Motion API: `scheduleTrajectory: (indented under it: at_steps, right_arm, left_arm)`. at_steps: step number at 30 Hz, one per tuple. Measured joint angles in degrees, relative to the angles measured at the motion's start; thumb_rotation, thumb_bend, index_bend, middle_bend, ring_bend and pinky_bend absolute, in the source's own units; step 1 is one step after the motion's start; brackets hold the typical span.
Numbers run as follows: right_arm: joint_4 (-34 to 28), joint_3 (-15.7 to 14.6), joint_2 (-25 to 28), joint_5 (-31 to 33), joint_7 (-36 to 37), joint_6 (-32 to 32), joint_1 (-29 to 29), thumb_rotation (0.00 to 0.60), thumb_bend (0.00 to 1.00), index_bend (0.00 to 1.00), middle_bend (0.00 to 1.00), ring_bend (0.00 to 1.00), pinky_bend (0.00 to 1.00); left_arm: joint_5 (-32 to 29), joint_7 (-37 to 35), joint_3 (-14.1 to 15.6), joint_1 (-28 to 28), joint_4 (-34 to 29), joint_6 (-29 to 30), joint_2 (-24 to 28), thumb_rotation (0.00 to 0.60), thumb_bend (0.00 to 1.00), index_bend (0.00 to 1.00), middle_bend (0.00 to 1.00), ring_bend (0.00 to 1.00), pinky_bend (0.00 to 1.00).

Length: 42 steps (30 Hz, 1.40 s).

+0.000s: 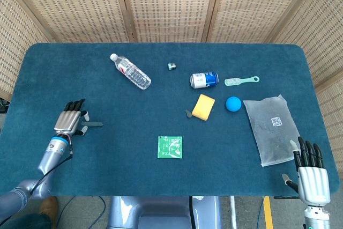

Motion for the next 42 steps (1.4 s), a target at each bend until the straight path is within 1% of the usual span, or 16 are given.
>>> scheduleTrajectory:
  at_steps: [11,19,21,24,33,38,42]
  right_arm:
    - [-0.17,-0.1,0.22,-0.07,0.35,-0.06,0.01,0.6,0.0,0.0,0.0,0.0,0.0]
    - [-0.26,-0.16,0.32,-0.17,0.56,-0.06,0.04,0.6,0.0,0.0,0.0,0.0,0.0]
    - [-0.25,-0.17,0.33,-0.15,0.62,-0.1,0.05,0.6,0.0,0.0,0.0,0.0,0.0]
    - [-0.29,-0.2,0.37,-0.2,0.74,-0.12,0.07,0.6,0.0,0.0,0.0,0.0,0.0]
    - [-0.35,-0.22,0.49,-0.19,0.97,-0.12,0.06,0.6,0.0,0.0,0.0,0.0,0.0]
    - [-0.34,-0.23,0.55,-0.17,1.13,-0.19,0.09,0.6,0.0,0.0,0.0,0.0,0.0]
    - [-0.37,-0.28,0.56,-0.17,1.16,-0.37,0.14,0.6,0.0,0.0,0.0,0.0,0.0]
  left_arm:
    - [-2.16,2.84,-0.07,-0.43,-0.03,-0.36,-0.44,0.6,0.38,0.5,0.0,0.0,0.0]
    - [-3.44,3.77,-0.17,-0.66,0.49,-0.78,-0.81,0.6,0.38,0.53,0.0,0.0,0.0]
    - [-3.59,3.91,-0.2,-0.7,0.64,-0.78,-0.85,0.6,0.4,0.54,0.0,0.0,0.0]
    - [-3.91,4.14,-0.22,-0.76,0.76,-0.86,-0.87,0.6,0.44,0.55,0.0,0.0,0.0]
    - [-4.01,3.64,-0.23,-0.76,0.44,-0.5,-0.97,0.6,0.48,0.65,0.0,0.0,0.0]
    - [-3.25,1.7,-0.49,-0.39,-0.5,0.79,-0.44,0.6,0.48,0.71,0.0,0.0,0.0]
    - [-2.17,-0.68,-0.67,0.04,-2.21,1.89,0.57,0.6,0.48,0.74,0.0,0.0,0.0]
